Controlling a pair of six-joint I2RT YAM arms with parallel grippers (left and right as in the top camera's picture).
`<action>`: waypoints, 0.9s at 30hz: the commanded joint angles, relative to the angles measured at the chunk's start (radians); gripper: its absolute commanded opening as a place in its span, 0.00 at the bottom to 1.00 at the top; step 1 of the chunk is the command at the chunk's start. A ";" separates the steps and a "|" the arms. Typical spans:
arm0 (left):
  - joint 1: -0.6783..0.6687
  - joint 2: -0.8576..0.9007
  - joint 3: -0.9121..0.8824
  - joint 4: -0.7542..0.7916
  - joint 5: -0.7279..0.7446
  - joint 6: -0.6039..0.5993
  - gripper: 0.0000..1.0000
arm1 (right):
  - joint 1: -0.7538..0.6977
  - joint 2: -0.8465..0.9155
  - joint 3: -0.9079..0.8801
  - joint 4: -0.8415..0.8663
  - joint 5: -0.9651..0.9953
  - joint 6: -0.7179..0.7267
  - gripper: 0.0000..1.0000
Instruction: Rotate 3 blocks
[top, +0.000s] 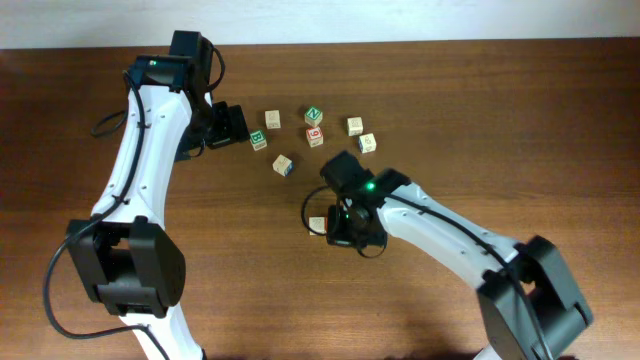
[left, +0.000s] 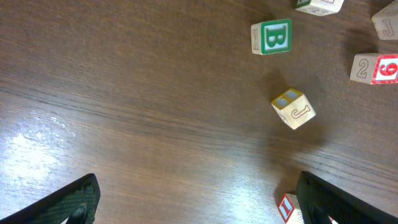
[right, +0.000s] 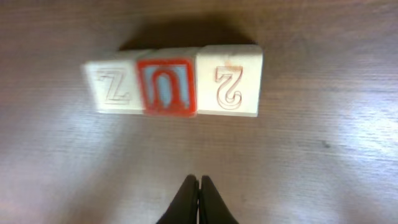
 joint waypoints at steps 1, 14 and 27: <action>0.001 -0.001 0.014 -0.002 -0.007 0.001 0.99 | -0.033 -0.102 0.084 -0.044 0.049 -0.075 0.05; -0.006 -0.001 -0.006 0.060 0.044 0.001 0.00 | -0.365 -0.048 0.032 -0.047 -0.198 -0.313 0.05; -0.126 -0.306 -0.233 0.115 0.168 0.190 0.00 | -0.425 -0.009 -0.054 0.022 -0.382 -0.419 0.06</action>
